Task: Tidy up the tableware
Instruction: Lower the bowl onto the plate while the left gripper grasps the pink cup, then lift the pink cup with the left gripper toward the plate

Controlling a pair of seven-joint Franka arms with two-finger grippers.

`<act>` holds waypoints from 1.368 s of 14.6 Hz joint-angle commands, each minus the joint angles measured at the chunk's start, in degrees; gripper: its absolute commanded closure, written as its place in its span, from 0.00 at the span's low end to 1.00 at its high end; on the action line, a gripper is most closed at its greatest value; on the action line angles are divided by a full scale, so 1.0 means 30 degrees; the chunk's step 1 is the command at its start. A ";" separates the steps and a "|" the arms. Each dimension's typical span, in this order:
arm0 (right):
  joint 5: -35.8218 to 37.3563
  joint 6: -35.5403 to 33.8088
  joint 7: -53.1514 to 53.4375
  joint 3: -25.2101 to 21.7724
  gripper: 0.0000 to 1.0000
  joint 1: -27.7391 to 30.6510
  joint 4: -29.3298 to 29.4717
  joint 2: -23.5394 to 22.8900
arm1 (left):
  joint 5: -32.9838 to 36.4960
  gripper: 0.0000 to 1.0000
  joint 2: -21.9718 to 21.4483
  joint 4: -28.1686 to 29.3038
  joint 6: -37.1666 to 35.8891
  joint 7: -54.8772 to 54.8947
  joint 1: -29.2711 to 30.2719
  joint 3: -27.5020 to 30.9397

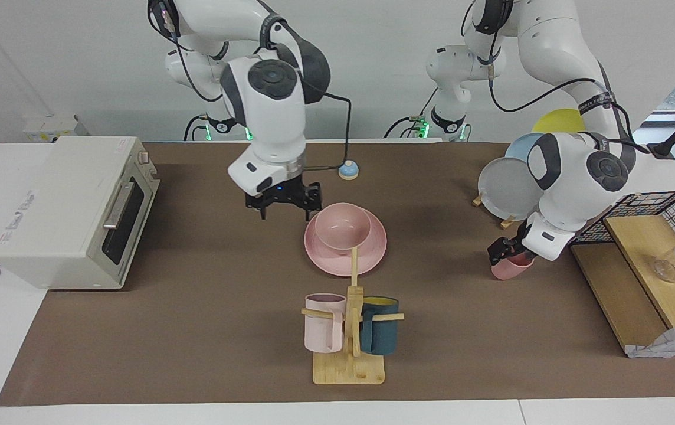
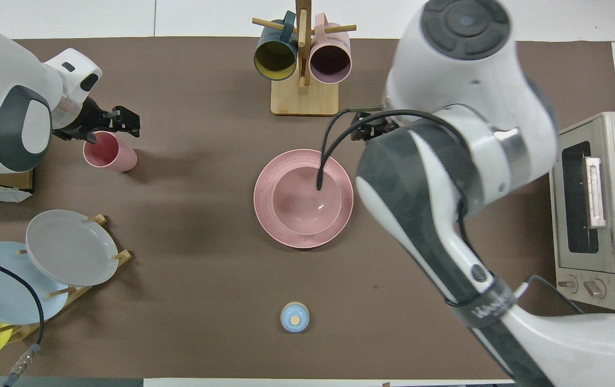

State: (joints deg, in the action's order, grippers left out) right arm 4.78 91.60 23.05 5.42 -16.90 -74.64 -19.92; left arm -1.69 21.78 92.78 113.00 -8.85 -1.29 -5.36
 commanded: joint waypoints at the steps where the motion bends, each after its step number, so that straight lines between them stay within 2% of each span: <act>1: -0.0188 -0.1874 -0.3397 0.0272 0.00 0.2748 -0.0520 0.1450 | -0.0053 0.00 -0.0052 0.0155 0.0094 -0.0713 -0.0304 0.0145; 3: -0.0392 -0.2785 -0.5916 0.0011 0.00 0.3930 -0.0694 0.2387 | 0.0005 0.00 -0.0111 0.0652 0.0679 -0.0684 -0.0304 0.0145; 5: -0.0334 -0.2586 -0.7474 -0.0723 0.00 0.4195 -0.3493 0.5073 | 0.0181 0.00 -0.0111 0.1092 0.1062 -0.0655 -0.0303 0.0145; 6: -0.0421 -0.2613 -0.7712 -0.0724 0.00 0.4748 -0.4320 0.5725 | 0.0182 0.00 -0.0111 0.1355 0.1150 -0.0568 -0.0304 0.0145; 8: -0.0509 -0.2468 -0.7861 -0.0665 0.00 0.5542 -0.4882 0.5907 | 0.0182 0.01 -0.0228 0.1679 0.1268 -0.0508 -0.0304 0.0145; 9: -0.0655 -0.2322 -0.7716 -0.0694 0.00 0.5660 -0.5291 0.6111 | 0.0269 0.13 -0.0228 0.1651 0.1239 -0.0450 -0.0304 0.0145; 10: -0.0686 -0.2321 -0.7888 -0.0723 0.00 0.5632 -0.5208 0.6142 | 0.0443 0.43 -0.0257 0.1680 0.1210 -0.0449 -0.0304 0.0145; 11: -0.0686 -0.2379 -0.7919 -0.0811 0.00 0.5632 -0.5352 0.6229 | 0.0532 0.87 -0.0258 0.1680 0.1152 -0.0333 -0.0304 0.0145; 12: -0.0686 -0.2466 -0.7948 -0.1102 0.00 0.5632 -0.6050 0.6549 | 0.0562 1.00 -0.0258 0.1709 0.1180 -0.0274 -0.0333 0.0145; 13: -0.0686 -0.2438 -0.8152 -0.1685 0.00 0.5632 -0.6811 0.6929 | 0.0649 1.00 -0.0287 0.1738 0.1180 -0.0071 -0.0304 0.0145; 15: -0.0715 -0.2031 -1.0107 -0.2537 0.00 0.5428 -0.7082 0.7021 | 0.1321 1.00 -0.0287 0.1680 0.1122 0.0691 -0.0246 0.0174; 18: -0.0715 -0.1734 -0.9680 -0.2628 0.00 0.5398 -0.6965 0.7050 | 0.1705 1.00 -0.0258 0.1331 0.0976 0.0869 -0.0274 0.0145; 20: -0.0745 -0.1531 -0.9531 -0.2657 0.00 0.5398 -0.7024 0.7255 | 0.1502 1.00 -0.0287 -0.0330 -0.0973 0.0869 -0.0304 0.0028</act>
State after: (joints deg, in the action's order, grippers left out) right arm 3.47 85.11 -6.00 -2.66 -0.69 -93.30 -0.45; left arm 1.96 21.72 95.62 114.79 -6.76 -1.78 -5.30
